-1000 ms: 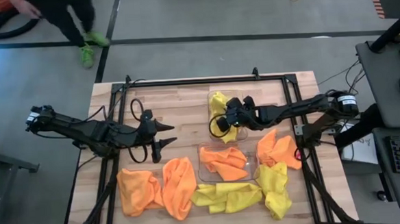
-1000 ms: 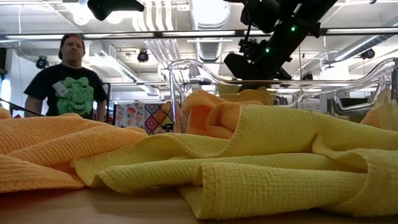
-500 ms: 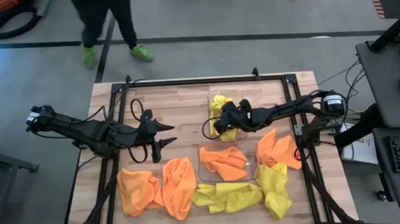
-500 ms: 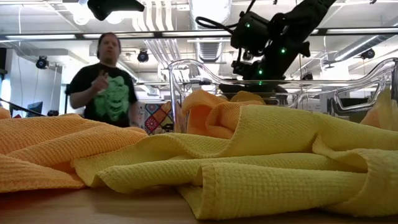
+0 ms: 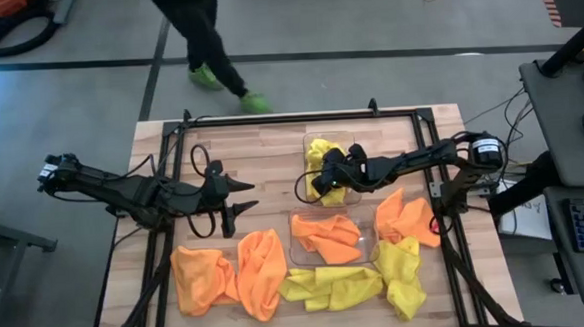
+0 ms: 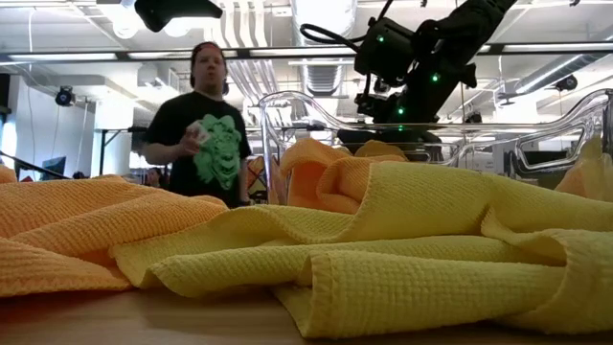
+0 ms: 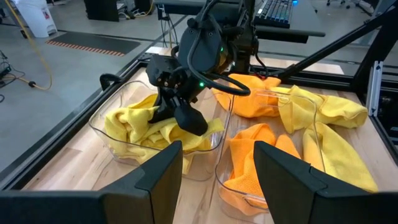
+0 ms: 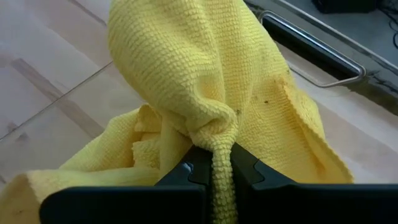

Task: Sort microfiber towel by color & place in baskets
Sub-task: Put the yellow towel into the top transparent bin

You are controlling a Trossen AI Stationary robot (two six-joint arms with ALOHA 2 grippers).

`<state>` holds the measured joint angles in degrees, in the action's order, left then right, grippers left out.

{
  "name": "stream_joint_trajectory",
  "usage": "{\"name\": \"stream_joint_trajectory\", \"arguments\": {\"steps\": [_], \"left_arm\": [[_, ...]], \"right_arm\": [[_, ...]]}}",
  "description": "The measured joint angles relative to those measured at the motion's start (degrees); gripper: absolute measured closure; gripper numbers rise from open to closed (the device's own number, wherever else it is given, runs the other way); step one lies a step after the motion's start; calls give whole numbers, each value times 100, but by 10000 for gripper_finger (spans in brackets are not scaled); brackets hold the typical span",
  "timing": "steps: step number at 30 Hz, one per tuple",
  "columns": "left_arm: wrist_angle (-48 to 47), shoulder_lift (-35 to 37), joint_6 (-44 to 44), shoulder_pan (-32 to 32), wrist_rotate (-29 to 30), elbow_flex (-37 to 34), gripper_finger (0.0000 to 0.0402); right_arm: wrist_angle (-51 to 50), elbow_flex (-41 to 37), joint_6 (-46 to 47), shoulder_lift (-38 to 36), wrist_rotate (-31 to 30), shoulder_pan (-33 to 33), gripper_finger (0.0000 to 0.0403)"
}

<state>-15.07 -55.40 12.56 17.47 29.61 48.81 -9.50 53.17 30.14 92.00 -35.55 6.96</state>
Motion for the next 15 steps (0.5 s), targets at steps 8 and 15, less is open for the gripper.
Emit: {"name": "stream_joint_trajectory", "arguments": {"steps": [8,15], "left_arm": [[-2,0,46,0,0,-45,219],[-6,-2,111,0,-1,-49,219]], "right_arm": [[0,0,32,-18,0,0,324],[-168,109,138,-93,145,-4,236]]}}
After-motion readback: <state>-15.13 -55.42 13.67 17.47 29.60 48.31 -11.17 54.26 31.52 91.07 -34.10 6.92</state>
